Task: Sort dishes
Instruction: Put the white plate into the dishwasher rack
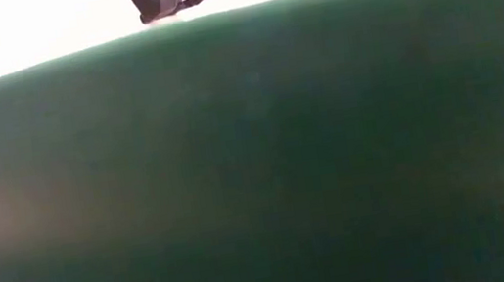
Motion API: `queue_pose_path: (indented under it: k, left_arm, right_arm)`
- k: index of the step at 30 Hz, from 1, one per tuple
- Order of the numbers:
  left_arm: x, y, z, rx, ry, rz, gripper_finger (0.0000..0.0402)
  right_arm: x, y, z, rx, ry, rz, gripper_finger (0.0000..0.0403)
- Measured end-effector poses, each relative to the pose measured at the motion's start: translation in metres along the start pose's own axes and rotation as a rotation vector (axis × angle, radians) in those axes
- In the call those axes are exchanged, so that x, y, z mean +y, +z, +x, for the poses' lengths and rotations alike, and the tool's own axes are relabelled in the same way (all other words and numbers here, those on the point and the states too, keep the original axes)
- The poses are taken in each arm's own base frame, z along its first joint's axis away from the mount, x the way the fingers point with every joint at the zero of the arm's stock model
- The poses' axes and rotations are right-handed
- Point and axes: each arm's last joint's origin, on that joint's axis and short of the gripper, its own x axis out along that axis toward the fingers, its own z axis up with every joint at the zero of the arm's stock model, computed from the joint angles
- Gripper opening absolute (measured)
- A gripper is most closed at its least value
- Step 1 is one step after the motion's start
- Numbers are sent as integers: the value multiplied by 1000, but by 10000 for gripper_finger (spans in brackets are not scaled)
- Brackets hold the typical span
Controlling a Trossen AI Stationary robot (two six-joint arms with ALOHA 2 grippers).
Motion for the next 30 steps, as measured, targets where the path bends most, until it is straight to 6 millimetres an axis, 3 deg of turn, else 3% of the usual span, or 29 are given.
queue_pose_path:
  k: [18, 22, 30]
  left_arm:
    - [-2, -3, 1, 12, -4, -9, 0]
    - [-2, -3, 1, 11, -4, -10, 0]
    - [-2, -3, 1, 10, -4, -11, 0]
  right_arm:
    - [2, -2, -1, 6, 15, 19, 4]
    - [1, 9, -6, -40, -22, -33, 2]
    - [-27, 48, -12, -107, -123, -66, 1]
